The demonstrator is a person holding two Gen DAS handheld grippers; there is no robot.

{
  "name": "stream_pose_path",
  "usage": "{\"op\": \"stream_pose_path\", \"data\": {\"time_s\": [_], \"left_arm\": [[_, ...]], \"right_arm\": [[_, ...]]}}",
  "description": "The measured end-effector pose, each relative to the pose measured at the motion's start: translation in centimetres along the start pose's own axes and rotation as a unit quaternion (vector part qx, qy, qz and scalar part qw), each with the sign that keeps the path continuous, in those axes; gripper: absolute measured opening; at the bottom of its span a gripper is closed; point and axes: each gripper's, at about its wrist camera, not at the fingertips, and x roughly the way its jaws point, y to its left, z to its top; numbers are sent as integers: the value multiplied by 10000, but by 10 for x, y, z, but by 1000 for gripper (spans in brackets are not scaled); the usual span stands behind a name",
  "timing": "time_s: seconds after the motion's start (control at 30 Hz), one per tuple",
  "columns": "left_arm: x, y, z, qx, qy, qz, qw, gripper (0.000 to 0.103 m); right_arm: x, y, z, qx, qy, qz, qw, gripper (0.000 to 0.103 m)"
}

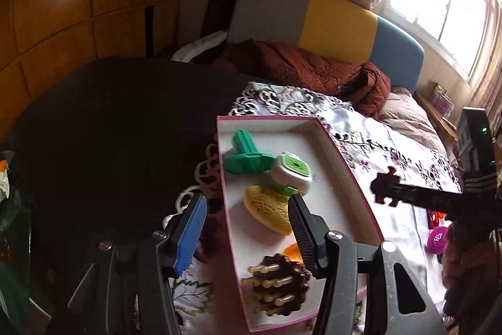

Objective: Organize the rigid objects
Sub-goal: 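Carry the red block into the tray and open the right gripper, then move both tools back toward the magenta cup and orange cubes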

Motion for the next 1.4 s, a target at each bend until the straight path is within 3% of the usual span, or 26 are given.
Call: {"op": "stream_pose_path", "data": {"time_s": [0.2, 0.4, 0.47, 0.6, 0.73, 0.97, 1.17, 1.4], "left_arm": [[3, 23, 0, -277, 34, 124, 9995, 55], [5, 27, -2, -291, 53, 129, 9995, 55], [6, 27, -3, -294, 65, 124, 9995, 55], [8, 24, -4, -294, 86, 91, 9995, 55], [7, 20, -5, -236, 81, 72, 9997, 55], [1, 11, -6, -102, 23, 33, 9999, 55], [-2, 3, -7, 17, 15, -25, 10000, 55], [-3, -7, -9, 156, 49, -89, 9998, 55]], "right_arm": [[52, 14, 0, 205, 564, 386, 9975, 15], [72, 15, -5, 297, 676, 201, 9971, 20], [69, 14, -7, 258, 647, 120, 9975, 28], [59, 12, -9, 177, 551, 95, 9983, 28], [51, 12, -11, 98, 447, -28, 9989, 41], [24, 16, -17, -125, 104, -222, 9996, 42], [-5, 11, -23, -268, -213, -559, 9978, 57], [-34, -13, -33, -110, -471, -856, 9952, 61]]}}
